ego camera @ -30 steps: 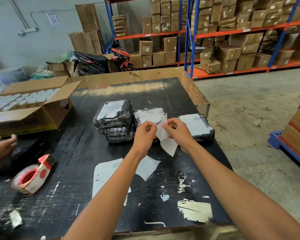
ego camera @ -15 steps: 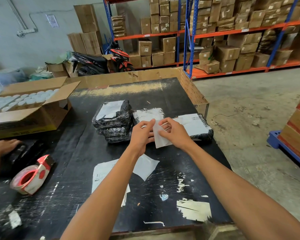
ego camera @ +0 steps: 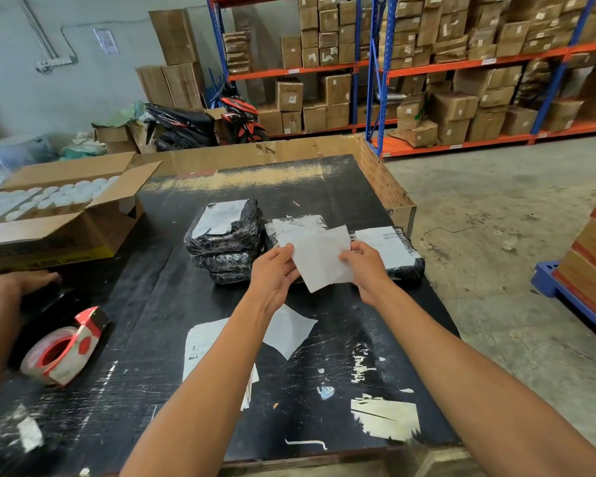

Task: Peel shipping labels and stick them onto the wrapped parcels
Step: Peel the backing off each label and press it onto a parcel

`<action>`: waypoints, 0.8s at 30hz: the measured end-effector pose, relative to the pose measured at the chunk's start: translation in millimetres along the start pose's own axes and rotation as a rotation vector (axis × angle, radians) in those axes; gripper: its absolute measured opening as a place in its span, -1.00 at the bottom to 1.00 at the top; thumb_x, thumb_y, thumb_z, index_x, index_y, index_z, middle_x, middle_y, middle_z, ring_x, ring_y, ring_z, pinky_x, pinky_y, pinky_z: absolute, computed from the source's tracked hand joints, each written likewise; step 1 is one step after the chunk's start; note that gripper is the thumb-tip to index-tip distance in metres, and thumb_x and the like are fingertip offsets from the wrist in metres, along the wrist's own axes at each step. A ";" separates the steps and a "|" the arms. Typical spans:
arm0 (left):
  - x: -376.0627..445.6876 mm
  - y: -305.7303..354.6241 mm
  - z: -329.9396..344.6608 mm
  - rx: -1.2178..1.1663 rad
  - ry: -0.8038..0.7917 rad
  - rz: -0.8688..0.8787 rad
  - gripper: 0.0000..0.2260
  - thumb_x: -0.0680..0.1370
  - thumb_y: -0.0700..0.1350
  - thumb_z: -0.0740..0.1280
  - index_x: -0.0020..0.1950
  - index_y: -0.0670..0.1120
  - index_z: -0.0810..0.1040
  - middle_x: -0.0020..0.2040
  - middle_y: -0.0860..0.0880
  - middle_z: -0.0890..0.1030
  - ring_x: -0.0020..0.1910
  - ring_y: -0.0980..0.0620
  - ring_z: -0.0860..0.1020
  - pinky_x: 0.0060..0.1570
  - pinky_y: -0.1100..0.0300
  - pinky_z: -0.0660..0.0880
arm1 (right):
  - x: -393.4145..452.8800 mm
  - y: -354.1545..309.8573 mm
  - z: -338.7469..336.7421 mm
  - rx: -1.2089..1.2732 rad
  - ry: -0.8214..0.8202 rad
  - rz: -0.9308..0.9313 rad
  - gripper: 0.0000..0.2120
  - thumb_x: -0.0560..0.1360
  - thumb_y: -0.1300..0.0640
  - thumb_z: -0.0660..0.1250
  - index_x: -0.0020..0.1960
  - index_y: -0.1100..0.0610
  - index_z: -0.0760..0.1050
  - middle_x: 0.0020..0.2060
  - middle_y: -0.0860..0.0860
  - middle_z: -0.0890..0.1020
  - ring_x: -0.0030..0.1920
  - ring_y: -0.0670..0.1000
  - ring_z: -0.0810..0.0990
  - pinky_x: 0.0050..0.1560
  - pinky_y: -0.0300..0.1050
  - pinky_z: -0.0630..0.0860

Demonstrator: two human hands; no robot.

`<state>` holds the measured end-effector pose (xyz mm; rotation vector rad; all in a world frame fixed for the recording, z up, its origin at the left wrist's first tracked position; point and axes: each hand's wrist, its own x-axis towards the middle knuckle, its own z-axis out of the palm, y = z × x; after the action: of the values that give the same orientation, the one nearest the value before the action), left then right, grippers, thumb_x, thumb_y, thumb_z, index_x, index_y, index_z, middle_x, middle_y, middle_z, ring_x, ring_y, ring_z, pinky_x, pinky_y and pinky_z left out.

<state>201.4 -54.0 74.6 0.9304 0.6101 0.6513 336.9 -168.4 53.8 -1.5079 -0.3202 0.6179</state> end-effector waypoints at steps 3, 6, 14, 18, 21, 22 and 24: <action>3.0 -0.6 -5.4 0.004 0.011 -0.023 -0.92 0.64 -0.22 0.32 -0.02 -0.21 0.55 -0.07 -0.15 0.73 -0.13 -0.05 0.73 -0.19 0.10 0.65 | 1.0 1.6 -4.4 0.104 -0.053 0.108 -0.88 0.55 0.27 0.29 0.01 0.09 0.52 0.18 0.15 0.64 0.12 0.15 0.63 0.01 0.01 0.63; 3.4 -1.0 -7.1 0.062 -0.034 -0.023 -0.88 0.64 -0.20 0.32 -0.10 -0.16 0.53 -0.09 -0.13 0.72 -0.14 -0.03 0.71 -0.17 0.10 0.65 | -1.1 0.8 -3.9 0.125 -0.122 0.147 -0.89 0.55 0.08 0.39 0.06 0.03 0.55 0.11 0.06 0.67 0.07 0.07 0.66 -0.04 -0.03 0.63; 4.7 7.8 -10.5 0.019 -0.063 -0.025 -0.96 0.61 -0.21 0.33 0.00 -0.18 0.55 -0.03 -0.14 0.74 -0.09 -0.04 0.73 -0.17 0.10 0.65 | 6.1 13.8 -0.6 0.097 -0.047 0.039 -0.91 0.60 0.19 0.39 0.02 0.03 0.52 0.10 0.06 0.65 0.12 0.07 0.63 -0.07 -0.07 0.64; 5.3 15.7 -18.7 -0.091 -0.001 -0.029 -0.88 0.61 -0.27 0.30 0.11 -0.26 0.57 -0.02 -0.16 0.74 -0.09 -0.06 0.74 -0.21 0.10 0.66 | 9.6 28.8 -10.0 0.028 0.153 0.033 -0.90 0.60 0.20 0.38 0.07 0.15 0.47 0.11 0.17 0.62 0.08 0.14 0.63 -0.09 0.00 0.63; 3.8 21.1 -23.8 -0.169 0.048 -0.051 -0.85 0.64 -0.26 0.28 0.16 -0.29 0.54 0.02 -0.20 0.71 -0.12 -0.07 0.74 -0.23 0.09 0.66 | 8.6 40.9 -20.7 -0.061 0.319 0.007 -0.84 0.60 0.20 0.34 0.17 0.09 0.47 0.10 0.13 0.57 -0.11 0.03 0.58 -0.41 -0.25 0.52; 3.2 24.0 -25.0 -0.200 0.061 -0.058 -0.84 0.64 -0.25 0.27 0.18 -0.29 0.53 0.04 -0.20 0.70 -0.12 -0.08 0.74 -0.22 0.07 0.66 | 8.6 44.4 -24.5 -0.096 0.371 -0.002 -0.80 0.61 0.22 0.31 0.21 0.07 0.50 0.10 0.12 0.56 -0.12 0.02 0.57 -0.45 -0.30 0.47; 2.3 30.9 -28.3 -0.310 0.088 -0.054 -0.83 0.66 -0.26 0.25 0.20 -0.31 0.50 0.03 -0.20 0.67 -0.10 -0.09 0.72 -0.14 0.03 0.66 | 9.8 49.6 -32.9 -0.116 0.484 0.044 -0.73 0.62 0.26 0.22 0.22 0.08 0.59 0.14 0.14 0.58 -0.02 0.12 0.60 -0.32 -0.16 0.58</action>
<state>175.2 -24.1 87.8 0.5967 0.5906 0.7179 354.3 -192.5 1.4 -1.7243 0.0514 0.2560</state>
